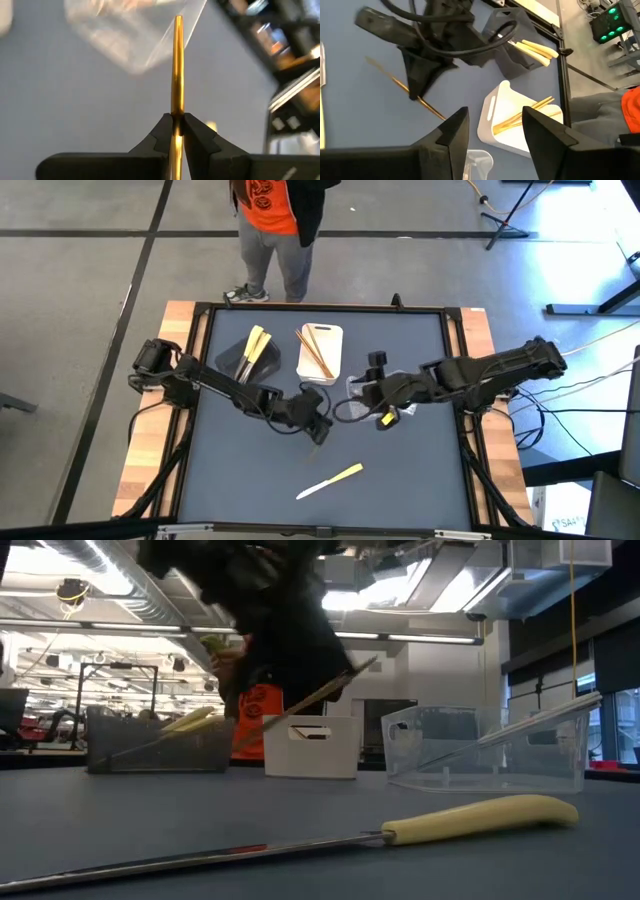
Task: Sort silverware by color (type)
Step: Put the gold knife into the white bin
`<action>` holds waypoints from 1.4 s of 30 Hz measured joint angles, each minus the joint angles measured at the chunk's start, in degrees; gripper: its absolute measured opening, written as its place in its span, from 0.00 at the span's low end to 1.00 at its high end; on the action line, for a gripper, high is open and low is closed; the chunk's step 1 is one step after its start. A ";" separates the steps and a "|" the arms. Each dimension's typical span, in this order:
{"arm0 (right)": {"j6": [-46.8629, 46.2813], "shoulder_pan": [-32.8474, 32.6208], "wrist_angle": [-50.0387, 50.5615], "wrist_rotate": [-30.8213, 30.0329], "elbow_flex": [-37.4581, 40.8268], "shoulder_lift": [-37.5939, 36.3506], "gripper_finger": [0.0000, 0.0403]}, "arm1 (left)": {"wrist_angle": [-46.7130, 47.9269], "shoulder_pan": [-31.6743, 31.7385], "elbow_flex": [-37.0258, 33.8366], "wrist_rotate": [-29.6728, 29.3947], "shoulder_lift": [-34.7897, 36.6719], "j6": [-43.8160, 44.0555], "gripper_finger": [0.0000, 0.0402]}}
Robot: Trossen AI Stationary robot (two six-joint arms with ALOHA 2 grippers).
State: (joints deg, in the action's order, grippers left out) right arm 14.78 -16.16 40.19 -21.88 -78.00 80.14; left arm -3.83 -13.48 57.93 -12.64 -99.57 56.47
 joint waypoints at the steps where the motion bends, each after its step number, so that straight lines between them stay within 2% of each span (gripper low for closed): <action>1: -0.08 0.00 0.47 0.15 0.00 -0.84 0.43 | -2.25 0.76 0.00 -0.04 0.00 -1.23 0.06; 7: -3.58 0.00 3.92 0.49 0.00 -4.19 0.43 | -14.19 5.19 0.04 0.01 0.00 -7.53 0.06; 12: -5.88 0.00 7.70 1.59 0.00 -5.05 0.43 | -19.56 8.87 0.04 0.02 0.00 -10.58 0.06; 21: -7.46 0.01 8.41 4.63 0.00 -4.99 0.43 | -28.39 15.08 0.04 1.68 0.07 -12.12 0.06; 32: -8.85 0.02 8.39 7.98 0.00 -4.99 0.43 | -31.42 23.02 0.04 1.96 0.07 -13.23 0.06; 36: -9.85 0.02 7.80 8.05 0.40 -4.99 0.43 | -34.47 26.56 0.04 5.51 0.28 -13.21 0.06; 42: -10.06 0.02 7.01 8.05 3.36 -4.99 0.43 | -32.75 31.76 0.07 9.75 3.36 -13.44 0.06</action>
State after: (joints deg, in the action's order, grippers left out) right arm 4.72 -16.14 47.20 -13.83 -74.64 75.16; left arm -36.58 18.28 58.00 -2.90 -96.21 43.03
